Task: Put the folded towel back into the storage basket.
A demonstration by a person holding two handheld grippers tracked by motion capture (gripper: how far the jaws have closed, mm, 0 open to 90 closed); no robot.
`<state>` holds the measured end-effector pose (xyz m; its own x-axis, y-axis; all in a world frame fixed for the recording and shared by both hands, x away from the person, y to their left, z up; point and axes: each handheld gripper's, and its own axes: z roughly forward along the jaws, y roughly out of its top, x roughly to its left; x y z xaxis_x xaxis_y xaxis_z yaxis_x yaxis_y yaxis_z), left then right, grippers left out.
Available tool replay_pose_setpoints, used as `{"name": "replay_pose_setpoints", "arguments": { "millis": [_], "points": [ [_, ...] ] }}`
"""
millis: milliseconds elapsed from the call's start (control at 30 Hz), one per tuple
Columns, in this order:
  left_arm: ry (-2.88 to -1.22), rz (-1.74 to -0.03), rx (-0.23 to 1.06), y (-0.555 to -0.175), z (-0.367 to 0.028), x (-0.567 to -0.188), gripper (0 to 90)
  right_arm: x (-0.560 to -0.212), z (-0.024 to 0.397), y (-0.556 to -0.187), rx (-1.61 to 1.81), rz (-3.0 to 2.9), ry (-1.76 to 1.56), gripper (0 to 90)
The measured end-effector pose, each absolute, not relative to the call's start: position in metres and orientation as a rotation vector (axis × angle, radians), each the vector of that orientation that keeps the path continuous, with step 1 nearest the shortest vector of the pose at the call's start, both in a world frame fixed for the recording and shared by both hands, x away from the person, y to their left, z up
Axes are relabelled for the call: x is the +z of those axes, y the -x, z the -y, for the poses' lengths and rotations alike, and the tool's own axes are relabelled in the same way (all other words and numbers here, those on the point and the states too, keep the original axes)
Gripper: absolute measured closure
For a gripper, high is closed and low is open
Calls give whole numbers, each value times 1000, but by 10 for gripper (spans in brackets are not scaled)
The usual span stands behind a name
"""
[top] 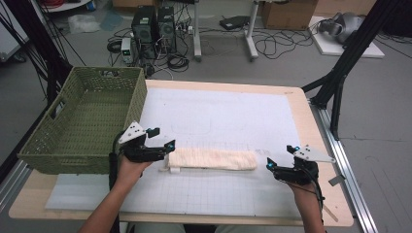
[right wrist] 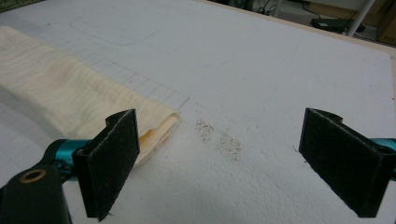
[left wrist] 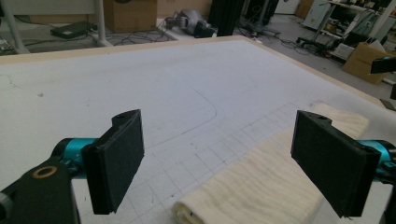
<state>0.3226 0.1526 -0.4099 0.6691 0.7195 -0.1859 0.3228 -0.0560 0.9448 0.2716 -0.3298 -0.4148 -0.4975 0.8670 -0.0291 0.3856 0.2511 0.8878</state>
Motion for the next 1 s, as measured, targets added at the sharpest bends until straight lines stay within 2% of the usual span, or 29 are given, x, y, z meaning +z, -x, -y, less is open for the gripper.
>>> {"name": "replay_pose_setpoints", "arguments": {
  "millis": [733,833,1000],
  "points": [
    [-1730,-905,324,-321,-151,-419,200,-416,320,-277,1202,-2037,-1105,117],
    [-1757,-886,293,-320,-151,-422,269,-416,319,-278,1219,-2029,-1105,117],
    [-1807,-913,264,-318,-148,-430,289,-417,317,-278,1213,-2047,-1105,117]
  ]
}}
